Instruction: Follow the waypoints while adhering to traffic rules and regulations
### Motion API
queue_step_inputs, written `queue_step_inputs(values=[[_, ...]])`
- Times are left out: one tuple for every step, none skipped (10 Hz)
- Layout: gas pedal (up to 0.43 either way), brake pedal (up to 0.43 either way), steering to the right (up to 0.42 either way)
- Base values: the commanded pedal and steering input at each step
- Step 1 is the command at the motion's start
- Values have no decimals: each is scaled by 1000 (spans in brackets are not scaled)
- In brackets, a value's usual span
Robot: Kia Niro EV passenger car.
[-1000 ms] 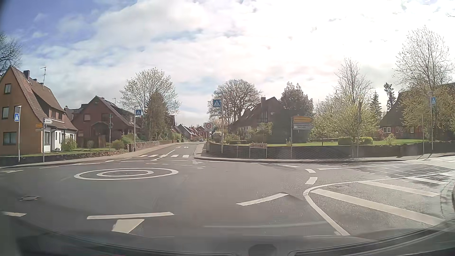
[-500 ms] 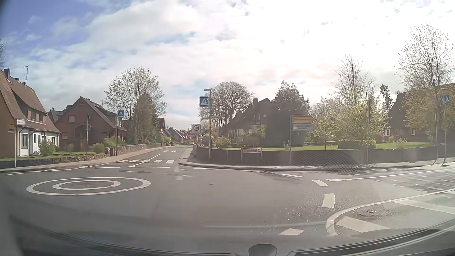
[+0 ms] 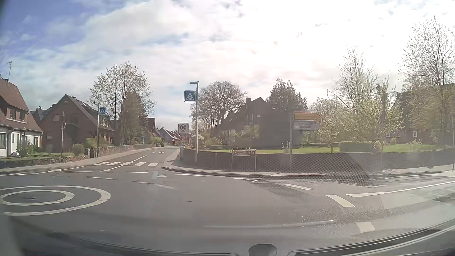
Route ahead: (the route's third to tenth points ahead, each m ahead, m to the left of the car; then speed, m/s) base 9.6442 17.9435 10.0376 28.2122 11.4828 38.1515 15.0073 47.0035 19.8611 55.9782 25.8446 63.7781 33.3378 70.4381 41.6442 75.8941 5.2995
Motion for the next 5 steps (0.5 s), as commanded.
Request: queue_step_inputs(values=[[87, 0, -4], [87, 0, -27], [87, 0, -60], [87, 0, -91], [87, 0, -136]])
